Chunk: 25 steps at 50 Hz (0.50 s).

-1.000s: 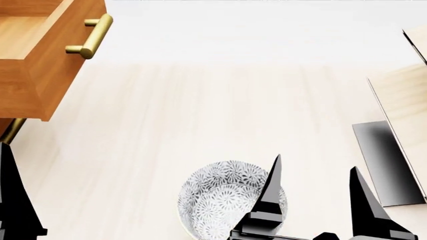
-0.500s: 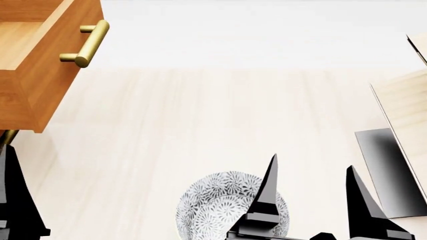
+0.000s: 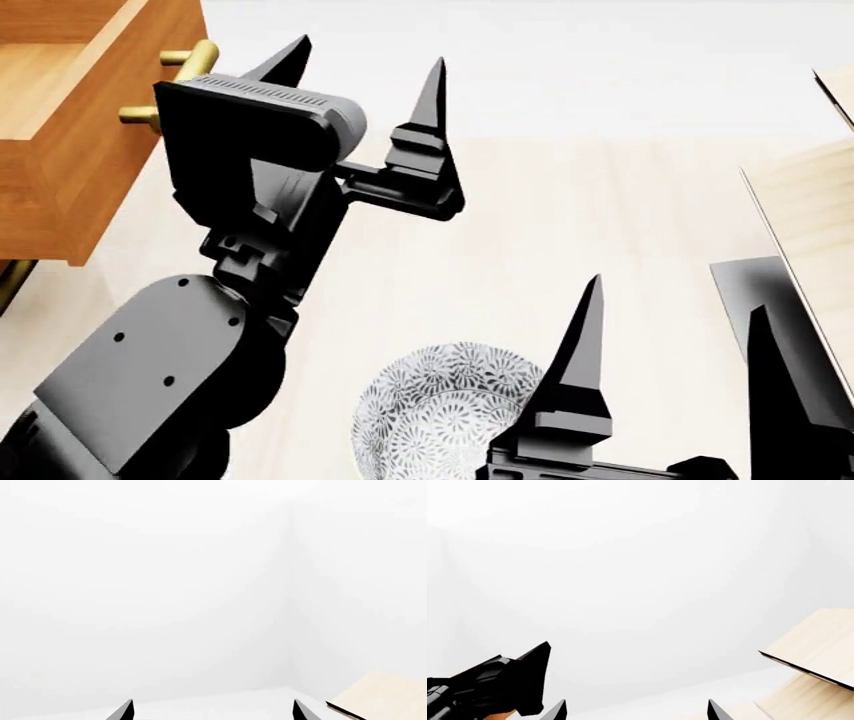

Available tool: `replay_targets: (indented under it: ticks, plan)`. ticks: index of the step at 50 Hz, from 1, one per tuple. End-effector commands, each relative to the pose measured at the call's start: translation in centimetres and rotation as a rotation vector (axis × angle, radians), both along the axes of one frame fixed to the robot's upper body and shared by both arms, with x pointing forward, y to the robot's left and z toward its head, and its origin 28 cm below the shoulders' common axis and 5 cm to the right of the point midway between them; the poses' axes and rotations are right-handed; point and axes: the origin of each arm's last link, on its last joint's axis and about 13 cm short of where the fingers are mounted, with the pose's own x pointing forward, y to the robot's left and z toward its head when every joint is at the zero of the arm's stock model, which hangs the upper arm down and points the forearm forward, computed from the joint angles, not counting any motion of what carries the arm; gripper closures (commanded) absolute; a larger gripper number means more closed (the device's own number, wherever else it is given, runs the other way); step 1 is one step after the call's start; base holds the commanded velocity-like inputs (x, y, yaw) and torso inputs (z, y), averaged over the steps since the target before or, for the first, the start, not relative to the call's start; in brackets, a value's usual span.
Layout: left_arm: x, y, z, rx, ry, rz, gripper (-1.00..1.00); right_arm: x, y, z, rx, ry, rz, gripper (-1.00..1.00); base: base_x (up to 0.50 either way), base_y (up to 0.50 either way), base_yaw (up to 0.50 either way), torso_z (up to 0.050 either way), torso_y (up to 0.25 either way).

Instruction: Close the top drawer of the cabinet.

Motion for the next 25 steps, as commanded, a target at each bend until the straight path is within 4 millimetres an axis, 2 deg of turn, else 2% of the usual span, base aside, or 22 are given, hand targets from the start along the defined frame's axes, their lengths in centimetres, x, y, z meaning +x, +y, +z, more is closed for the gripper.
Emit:
replay_targets:
  ticks: [1, 12, 25]
  plan:
    - [4.5, -0.8, 2.5, 0.084, -0.001, 0.047, -1.00, -0.1, -0.2, 0.2, 0.011, -0.007, 0.001, -1.00, 0.00, 0.00, 0.00, 0.000, 0.000]
    - [6.8, 0.5, 2.0, 0.111, 0.018, 0.120, -1.00, -0.2, -0.4, 0.3, 0.017, -0.009, -0.007, -1.00, 0.00, 0.00, 0.00, 0.000, 0.000]
    - [7.8, 3.2, 0.2, 0.129, 0.067, 0.221, -1.00, -0.2, -0.2, 0.3, 0.013, -0.008, -0.004, -1.00, 0.00, 0.00, 0.00, 0.000, 0.000]
